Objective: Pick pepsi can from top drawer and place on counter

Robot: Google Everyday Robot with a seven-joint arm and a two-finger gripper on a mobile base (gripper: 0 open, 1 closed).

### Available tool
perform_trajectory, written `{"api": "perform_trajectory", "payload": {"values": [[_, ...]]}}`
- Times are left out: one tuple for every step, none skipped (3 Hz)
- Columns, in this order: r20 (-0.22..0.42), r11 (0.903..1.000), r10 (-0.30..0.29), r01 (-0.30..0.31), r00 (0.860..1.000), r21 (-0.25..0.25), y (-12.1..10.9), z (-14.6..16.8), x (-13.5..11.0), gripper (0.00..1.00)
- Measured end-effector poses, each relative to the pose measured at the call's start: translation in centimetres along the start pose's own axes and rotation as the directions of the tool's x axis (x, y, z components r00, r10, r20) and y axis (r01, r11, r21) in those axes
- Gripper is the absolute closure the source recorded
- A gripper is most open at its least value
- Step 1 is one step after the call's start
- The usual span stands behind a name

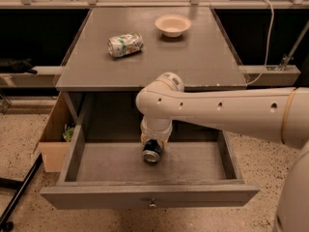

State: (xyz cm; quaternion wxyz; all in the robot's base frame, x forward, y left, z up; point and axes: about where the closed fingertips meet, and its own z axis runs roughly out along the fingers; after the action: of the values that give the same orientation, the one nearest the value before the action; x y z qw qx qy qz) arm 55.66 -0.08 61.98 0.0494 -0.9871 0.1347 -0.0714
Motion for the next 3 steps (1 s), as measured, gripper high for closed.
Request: {"api": "perform_trajectory", "payload": {"values": [[0.011,1.0000,0.007,-0.007,1.000,0.006,0.1,0.0,0.1,1.00],[-0.004,0.9986,0.042,-0.042,0.999,0.033,1.2,-1.1,0.0,1.00],[-0.073,0.9888,0.130,-0.124,0.989,0.083,5.1,-4.8,-0.3,1.00]]}}
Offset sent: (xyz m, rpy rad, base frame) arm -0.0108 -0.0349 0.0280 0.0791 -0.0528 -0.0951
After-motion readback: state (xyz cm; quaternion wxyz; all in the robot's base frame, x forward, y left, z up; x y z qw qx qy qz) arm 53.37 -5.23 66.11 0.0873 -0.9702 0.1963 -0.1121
